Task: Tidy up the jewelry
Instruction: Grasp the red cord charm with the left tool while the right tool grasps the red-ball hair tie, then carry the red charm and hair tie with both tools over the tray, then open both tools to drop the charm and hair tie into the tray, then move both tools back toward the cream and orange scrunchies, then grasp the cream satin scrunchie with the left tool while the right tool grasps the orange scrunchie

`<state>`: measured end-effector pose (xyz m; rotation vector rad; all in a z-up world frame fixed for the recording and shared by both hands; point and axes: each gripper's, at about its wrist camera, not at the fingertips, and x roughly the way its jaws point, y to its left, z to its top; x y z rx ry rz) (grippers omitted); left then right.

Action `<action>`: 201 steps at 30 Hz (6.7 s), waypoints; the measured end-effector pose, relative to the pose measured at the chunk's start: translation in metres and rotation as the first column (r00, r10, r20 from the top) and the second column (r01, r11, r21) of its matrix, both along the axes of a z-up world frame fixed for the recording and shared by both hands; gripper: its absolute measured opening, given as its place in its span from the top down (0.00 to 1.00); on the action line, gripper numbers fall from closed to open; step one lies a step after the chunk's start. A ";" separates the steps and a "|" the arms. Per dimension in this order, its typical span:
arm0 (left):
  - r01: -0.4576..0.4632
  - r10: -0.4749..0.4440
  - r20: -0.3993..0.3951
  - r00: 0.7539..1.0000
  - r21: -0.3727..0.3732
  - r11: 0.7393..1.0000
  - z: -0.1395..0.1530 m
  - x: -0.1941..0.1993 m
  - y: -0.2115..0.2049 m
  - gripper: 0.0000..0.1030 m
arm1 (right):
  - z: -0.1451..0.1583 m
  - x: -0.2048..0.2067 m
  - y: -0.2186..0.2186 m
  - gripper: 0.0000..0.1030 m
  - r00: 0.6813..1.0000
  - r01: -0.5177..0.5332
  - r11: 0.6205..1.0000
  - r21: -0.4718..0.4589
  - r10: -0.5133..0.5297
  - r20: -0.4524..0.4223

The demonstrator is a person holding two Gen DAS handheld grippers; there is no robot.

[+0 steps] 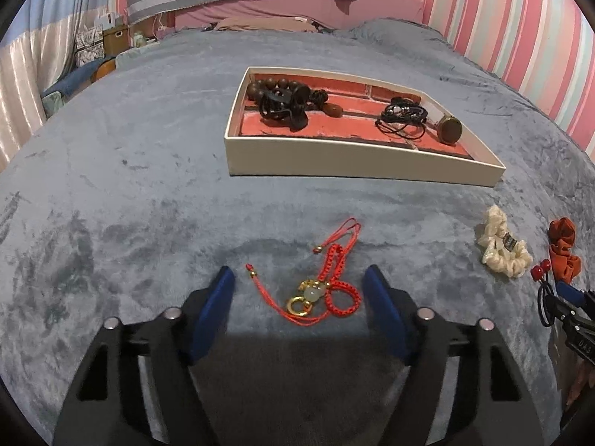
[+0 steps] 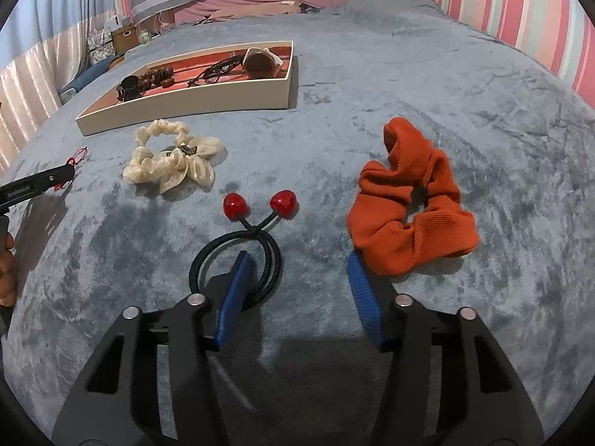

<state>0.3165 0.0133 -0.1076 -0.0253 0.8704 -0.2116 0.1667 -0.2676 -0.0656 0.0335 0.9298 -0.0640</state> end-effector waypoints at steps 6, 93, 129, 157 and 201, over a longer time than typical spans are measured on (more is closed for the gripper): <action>-0.004 0.004 0.008 1.000 0.020 1.000 -0.001 0.001 -0.001 0.55 | -0.002 0.004 0.004 0.66 1.000 -0.014 1.000 0.005 0.014 0.000; 0.013 -0.016 0.039 0.999 0.065 0.998 0.012 0.147 -0.046 0.90 | 0.014 0.238 0.058 0.94 0.991 -0.133 0.990 0.037 0.131 0.040; -0.003 0.002 0.205 0.979 0.004 1.000 0.087 -0.060 -0.102 0.11 | 0.096 0.025 -0.069 0.04 0.969 0.005 0.999 -0.035 0.004 0.245; 0.004 -0.016 0.123 0.992 0.093 0.996 0.027 -0.018 -0.152 0.13 | 0.013 0.023 -0.126 0.29 0.997 0.019 1.000 0.020 -0.020 0.078; 0.027 -0.032 0.072 0.997 0.069 0.997 0.000 0.003 -0.151 0.89 | -0.001 0.032 -0.111 0.81 0.999 -0.024 1.000 -0.001 0.024 0.048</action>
